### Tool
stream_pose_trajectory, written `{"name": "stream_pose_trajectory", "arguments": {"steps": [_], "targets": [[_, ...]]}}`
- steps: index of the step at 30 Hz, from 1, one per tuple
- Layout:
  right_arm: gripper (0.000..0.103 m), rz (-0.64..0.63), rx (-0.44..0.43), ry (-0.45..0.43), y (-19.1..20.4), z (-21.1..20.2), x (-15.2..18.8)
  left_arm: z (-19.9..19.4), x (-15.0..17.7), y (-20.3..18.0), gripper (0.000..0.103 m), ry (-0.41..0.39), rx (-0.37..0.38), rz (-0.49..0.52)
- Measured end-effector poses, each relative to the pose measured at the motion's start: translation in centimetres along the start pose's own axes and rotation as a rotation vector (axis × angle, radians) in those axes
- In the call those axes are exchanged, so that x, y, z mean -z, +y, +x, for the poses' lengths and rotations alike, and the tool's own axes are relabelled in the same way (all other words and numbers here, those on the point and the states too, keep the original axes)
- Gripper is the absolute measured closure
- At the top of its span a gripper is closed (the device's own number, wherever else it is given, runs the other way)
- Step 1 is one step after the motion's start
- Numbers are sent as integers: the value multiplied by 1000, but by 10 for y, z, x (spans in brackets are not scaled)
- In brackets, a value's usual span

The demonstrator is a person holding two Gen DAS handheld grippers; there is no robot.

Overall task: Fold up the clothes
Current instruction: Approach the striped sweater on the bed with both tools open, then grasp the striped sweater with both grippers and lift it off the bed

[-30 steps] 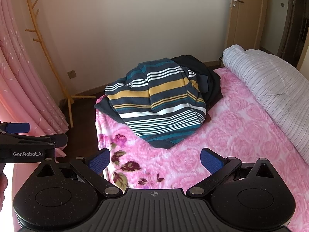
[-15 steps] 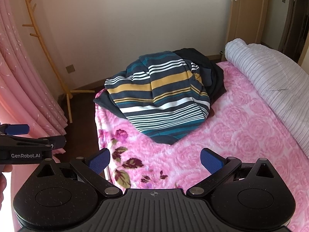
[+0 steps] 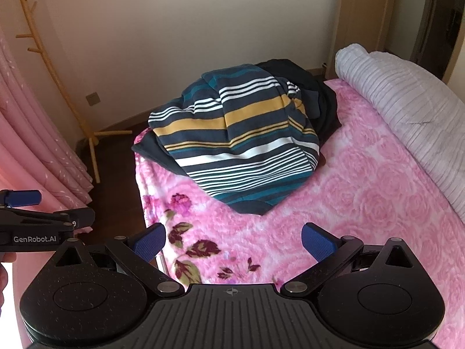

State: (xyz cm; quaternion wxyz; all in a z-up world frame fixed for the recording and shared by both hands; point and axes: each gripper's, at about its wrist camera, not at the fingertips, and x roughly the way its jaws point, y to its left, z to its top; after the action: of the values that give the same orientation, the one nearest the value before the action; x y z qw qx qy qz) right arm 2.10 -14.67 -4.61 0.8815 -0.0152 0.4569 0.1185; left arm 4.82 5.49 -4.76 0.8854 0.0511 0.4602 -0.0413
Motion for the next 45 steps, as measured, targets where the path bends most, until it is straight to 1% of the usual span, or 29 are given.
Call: {"name": "stream_pose_trajectory", "arguments": {"steps": [7,11,14,16,20,23,25,28,30,32,35,37,39,41,42,44,45], "targets": [[1,23,30,15,8,8,-10,15,-15,13,4,18,31,34],[1,35,47,28,8,11,-12,19,-21,12,4,21,49,53],[1,38,53,38,5,9,-11,19,-18,4,4,22,56,61],[1,35,55,42,1,6,-9,23,-25,3,4,28,63,66],[1,34,46,37,-13,-1,-1,22,-19,-12,5,33,71,88],[1,37,32,28,-30,-6,4,16,-14,-21,5,29,41,122],[1,30,28,11,-41,-10,6,13,-11,-27,5,16,35,160],[1,-6,19,-14,-57,-9,10,15,-10,-31,5,-30,9,257],[1,-33,10,-24,-67,-6,11,19,-9,-36,5,-64,4,348],[1,-45,-2,-15,-75,-2,11,25,-9,-41,5,-90,6,446],[1,-74,-19,-25,-84,7,4,45,-14,-52,5,-141,12,603],[1,-105,-24,-30,-88,16,-3,67,-19,-60,7,-184,18,715],[1,-138,-19,-29,-92,30,-12,93,-25,-69,8,-205,45,818],[1,-172,-6,-23,-96,51,-22,124,-29,-79,9,-221,87,925],[1,-181,-2,-16,-98,63,-27,141,-31,-84,9,-218,110,984],[1,-179,3,15,-105,91,-38,174,-34,-93,14,-214,152,1094],[1,-181,3,28,-109,106,-43,190,-35,-97,15,-214,172,1144]]}}
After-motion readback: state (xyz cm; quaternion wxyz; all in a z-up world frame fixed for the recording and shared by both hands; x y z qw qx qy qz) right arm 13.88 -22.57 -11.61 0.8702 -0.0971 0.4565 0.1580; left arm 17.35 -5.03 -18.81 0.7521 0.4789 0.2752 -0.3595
